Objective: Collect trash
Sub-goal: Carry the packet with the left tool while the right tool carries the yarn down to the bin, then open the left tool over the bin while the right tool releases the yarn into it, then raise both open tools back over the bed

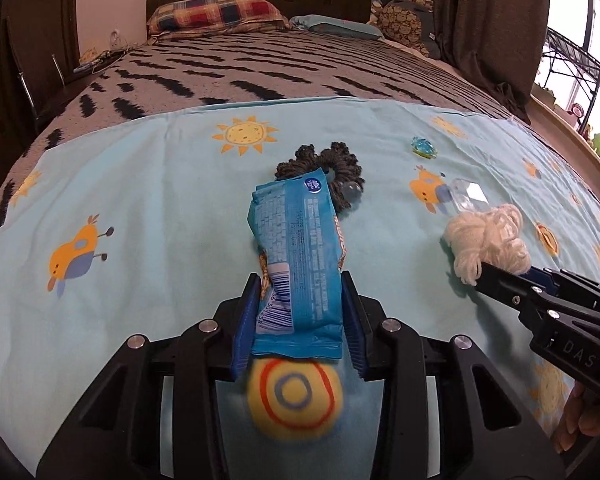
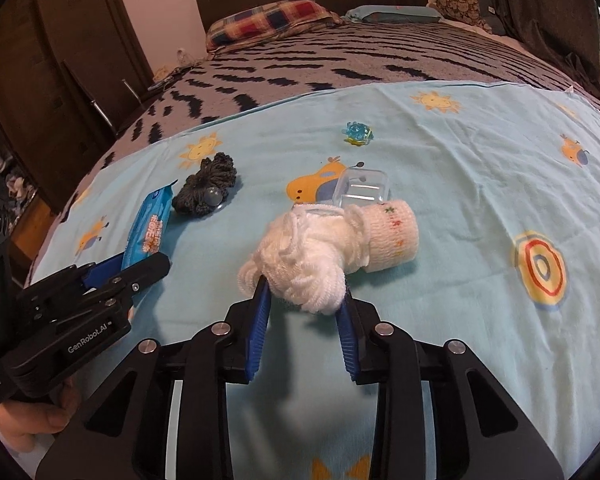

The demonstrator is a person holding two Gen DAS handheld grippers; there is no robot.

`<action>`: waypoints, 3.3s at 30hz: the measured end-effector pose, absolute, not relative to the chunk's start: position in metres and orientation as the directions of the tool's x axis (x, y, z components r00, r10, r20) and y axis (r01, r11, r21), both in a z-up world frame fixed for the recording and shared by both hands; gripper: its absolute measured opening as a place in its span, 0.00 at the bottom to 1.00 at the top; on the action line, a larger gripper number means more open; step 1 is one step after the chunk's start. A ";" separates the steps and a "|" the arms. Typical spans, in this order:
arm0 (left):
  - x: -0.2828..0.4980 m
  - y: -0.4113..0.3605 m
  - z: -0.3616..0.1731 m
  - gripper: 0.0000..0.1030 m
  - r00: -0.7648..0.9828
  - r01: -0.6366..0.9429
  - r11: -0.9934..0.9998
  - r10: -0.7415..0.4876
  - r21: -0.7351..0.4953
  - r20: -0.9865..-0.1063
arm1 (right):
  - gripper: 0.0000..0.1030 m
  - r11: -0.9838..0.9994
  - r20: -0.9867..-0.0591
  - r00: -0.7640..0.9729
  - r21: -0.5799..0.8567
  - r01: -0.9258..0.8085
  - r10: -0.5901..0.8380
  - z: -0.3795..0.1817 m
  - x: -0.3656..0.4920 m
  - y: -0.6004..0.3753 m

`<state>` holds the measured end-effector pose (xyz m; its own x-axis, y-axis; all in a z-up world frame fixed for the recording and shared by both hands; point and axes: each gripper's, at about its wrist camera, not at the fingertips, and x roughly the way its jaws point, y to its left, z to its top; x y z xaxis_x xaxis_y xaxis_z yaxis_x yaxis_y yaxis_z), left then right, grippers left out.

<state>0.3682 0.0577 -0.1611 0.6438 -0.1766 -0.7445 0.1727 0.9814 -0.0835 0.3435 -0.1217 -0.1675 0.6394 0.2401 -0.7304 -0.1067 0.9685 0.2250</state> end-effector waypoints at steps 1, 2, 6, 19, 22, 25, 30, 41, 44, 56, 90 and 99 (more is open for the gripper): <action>0.360 0.057 -0.159 0.35 0.645 0.179 0.980 -0.182 -0.085 -0.742 | 0.31 0.969 -0.729 0.642 0.222 -0.109 0.239 -0.166 0.339 -0.122; 0.354 0.056 -0.158 0.35 0.645 0.183 0.979 -0.185 -0.085 -0.741 | 0.31 0.969 -0.727 0.644 0.219 -0.112 0.238 -0.165 0.332 -0.123; 0.318 0.050 -0.151 0.35 0.646 0.210 0.974 -0.201 -0.082 -0.736 | 0.31 0.971 -0.725 0.648 0.209 -0.118 0.235 -0.161 0.304 -0.127; 0.186 0.020 -0.127 0.35 0.636 0.274 0.954 -0.275 -0.123 -0.721 | 0.31 0.976 -0.708 0.677 0.205 -0.076 0.201 -0.140 0.170 -0.172; 0.155 0.012 -0.121 0.35 0.635 0.296 0.946 -0.301 -0.136 -0.711 | 0.31 0.976 -0.704 0.682 0.206 -0.069 0.197 -0.137 0.138 -0.183; 0.123 0.004 -0.121 0.35 0.629 0.318 0.936 -0.326 -0.150 -0.705 | 0.31 0.978 -0.705 0.686 0.203 -0.049 0.181 -0.139 0.108 -0.195; 0.081 -0.012 -0.134 0.35 0.603 0.355 0.918 -0.370 -0.177 -0.707 | 0.31 0.981 -0.727 0.671 0.191 -0.009 0.147 -0.157 0.064 -0.214; 0.024 -0.050 -0.186 0.35 0.498 0.407 0.888 -0.410 -0.212 -0.764 | 0.31 0.980 -0.780 0.616 0.188 0.059 0.112 -0.200 0.008 -0.238; 0.020 -0.059 -0.207 0.35 0.465 0.410 0.890 -0.393 -0.201 -0.793 | 0.31 0.980 -0.803 0.585 0.186 0.065 0.114 -0.217 0.000 -0.239; 0.023 -0.081 -0.278 0.35 0.371 0.399 0.900 -0.335 -0.177 -0.866 | 0.31 0.980 -0.890 0.440 0.176 0.092 0.119 -0.288 0.017 -0.242; 0.041 -0.041 -0.201 0.84 0.528 0.317 0.938 -0.298 -0.141 -0.795 | 0.95 0.984 -0.784 0.619 0.143 0.104 0.048 -0.183 0.041 -0.239; 0.084 -0.002 -0.144 0.92 0.653 0.234 0.966 -0.239 -0.108 -0.719 | 0.97 0.987 -0.717 0.691 0.158 0.033 0.092 -0.133 0.094 -0.223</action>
<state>0.0844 -0.0018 -0.1437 0.6526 -0.2387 -0.7191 0.2343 0.9661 -0.1080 0.0937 -0.2227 -0.1335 0.6911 0.0917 -0.7169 0.0327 0.9869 0.1577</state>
